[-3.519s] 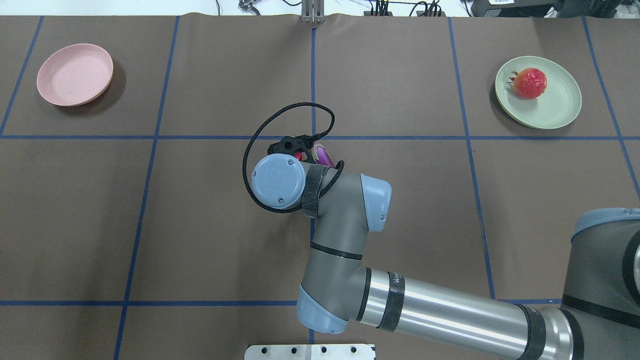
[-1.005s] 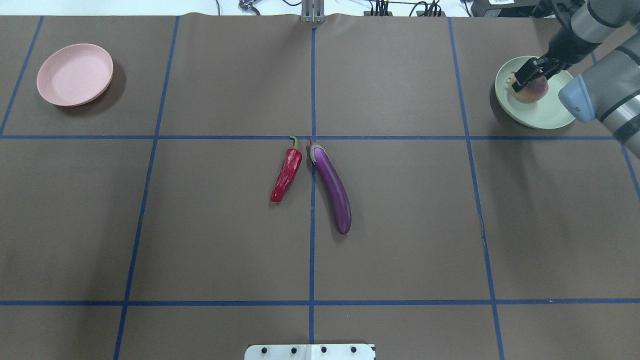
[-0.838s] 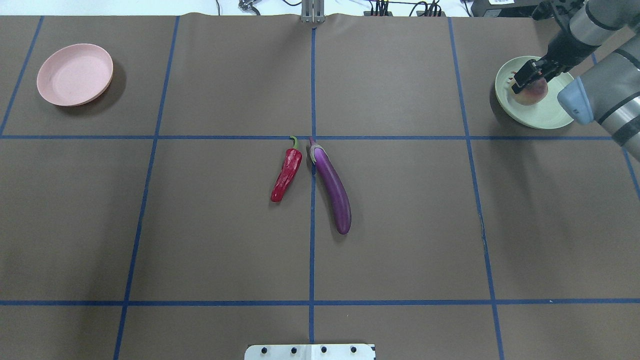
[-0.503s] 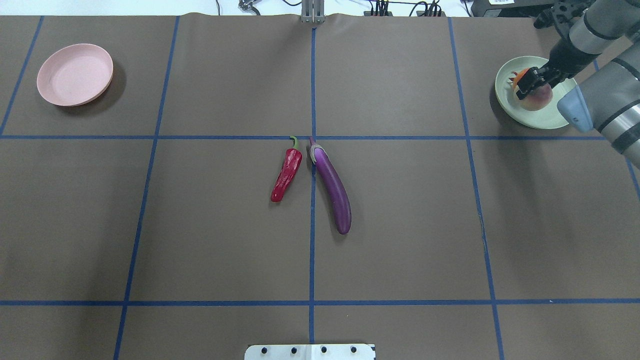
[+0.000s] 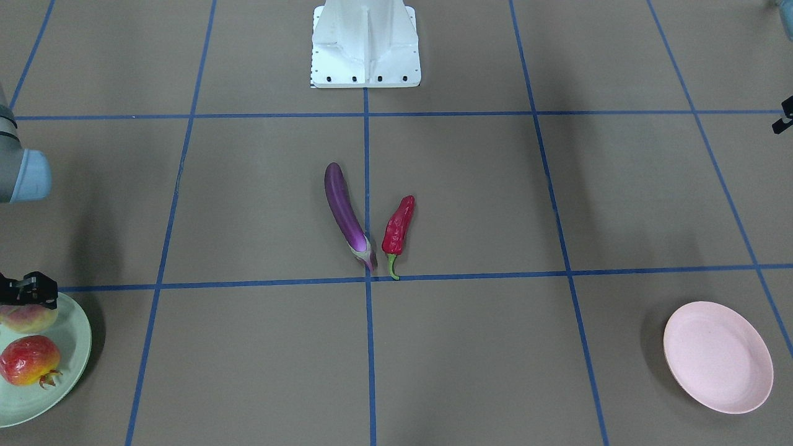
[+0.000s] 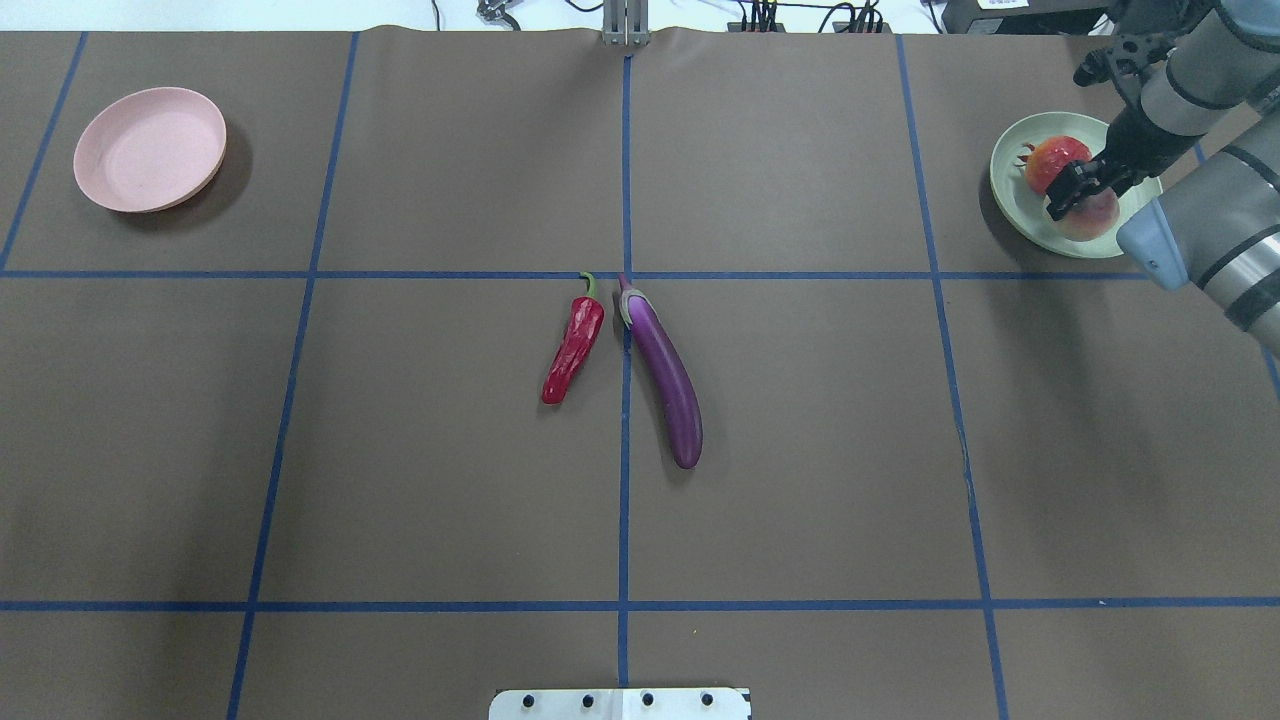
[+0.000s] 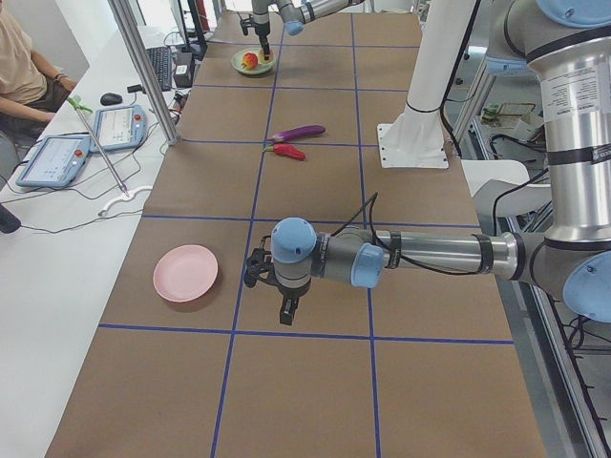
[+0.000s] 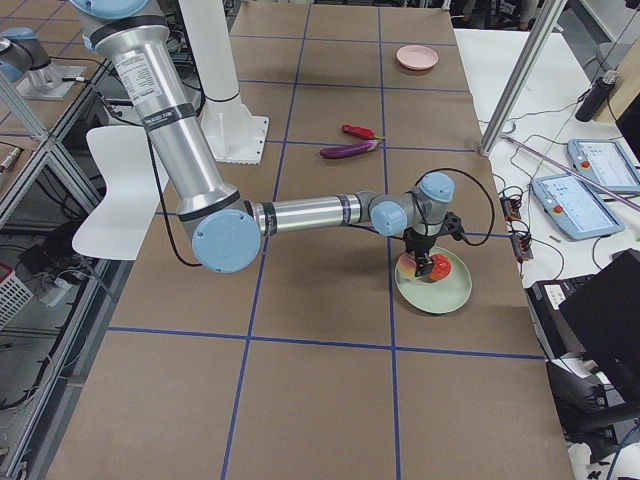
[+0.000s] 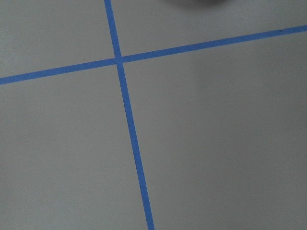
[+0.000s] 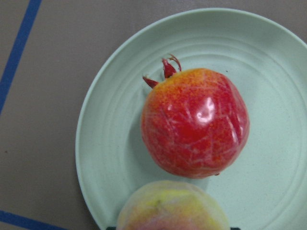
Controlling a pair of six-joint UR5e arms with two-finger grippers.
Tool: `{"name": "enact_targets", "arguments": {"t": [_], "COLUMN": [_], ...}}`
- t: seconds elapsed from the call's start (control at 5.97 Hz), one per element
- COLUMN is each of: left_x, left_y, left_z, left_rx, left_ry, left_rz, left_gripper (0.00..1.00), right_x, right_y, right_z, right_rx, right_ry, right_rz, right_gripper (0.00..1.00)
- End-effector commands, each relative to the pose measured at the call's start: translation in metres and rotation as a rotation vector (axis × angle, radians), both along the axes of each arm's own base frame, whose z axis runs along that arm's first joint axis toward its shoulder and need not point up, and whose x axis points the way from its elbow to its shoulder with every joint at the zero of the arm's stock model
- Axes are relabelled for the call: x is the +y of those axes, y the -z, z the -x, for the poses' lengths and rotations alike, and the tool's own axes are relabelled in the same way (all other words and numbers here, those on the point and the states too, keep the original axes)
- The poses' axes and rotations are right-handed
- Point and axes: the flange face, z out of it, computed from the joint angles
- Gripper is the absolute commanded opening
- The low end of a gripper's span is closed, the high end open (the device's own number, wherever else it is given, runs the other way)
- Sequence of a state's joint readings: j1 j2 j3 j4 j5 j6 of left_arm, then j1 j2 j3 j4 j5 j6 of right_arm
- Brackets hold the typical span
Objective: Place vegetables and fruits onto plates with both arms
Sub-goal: 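Release the peach beside the pomegranate and withdraw the right arm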
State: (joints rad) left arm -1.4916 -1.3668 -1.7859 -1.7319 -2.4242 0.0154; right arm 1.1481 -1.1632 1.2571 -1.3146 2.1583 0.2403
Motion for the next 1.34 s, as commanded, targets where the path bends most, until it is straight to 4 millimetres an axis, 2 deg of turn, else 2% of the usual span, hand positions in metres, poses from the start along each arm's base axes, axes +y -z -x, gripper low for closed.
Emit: {"name": "enact_targets", "arguments": {"t": [0.0,0.17,0.34,0.5,0.67,0.84,1.01,1.17], "left_x": [0.000,-0.002,-0.012,-0.016,-0.021,-0.048,-0.062,-0.075], "left_y": [0.000,0.005,0.018,0.026,0.032,0.063,0.080,0.103], "left_z": [0.000,0.000,0.000,-0.001,-0.001,-0.003,-0.005,-0.034], "left_rx": [-0.001,0.003,0.009,0.014,0.013,0.020,0.038,0.093], "left_ry": [0.001,0.002,0.008,0.008,0.010,0.012,0.058,0.137], "left_rz": [0.000,-0.021,-0.102,-0.198,-0.254,-0.333,-0.307,-0.182], "left_gripper": [1.00,1.00,1.00,1.00,1.00,1.00,1.00,1.00], "right_x": [-0.005,-0.012,-0.019,-0.020,-0.013,0.004,0.029,0.065], "right_y": [0.010,0.014,0.025,0.027,0.007,-0.006,-0.024,-0.046], "right_z": [-0.005,-0.036,-0.089,-0.129,-0.160,-0.197,-0.221,-0.242], "right_rx": [0.006,-0.045,-0.181,-0.246,-0.234,-0.226,-0.217,-0.210], "right_ry": [-0.018,-0.049,-0.083,-0.117,-0.163,-0.194,-0.179,-0.188], "right_rz": [-0.019,0.002,0.041,0.056,0.079,0.059,0.026,0.026], "right_gripper": [0.99,1.00,1.00,1.00,1.00,1.00,1.00,1.00]}}
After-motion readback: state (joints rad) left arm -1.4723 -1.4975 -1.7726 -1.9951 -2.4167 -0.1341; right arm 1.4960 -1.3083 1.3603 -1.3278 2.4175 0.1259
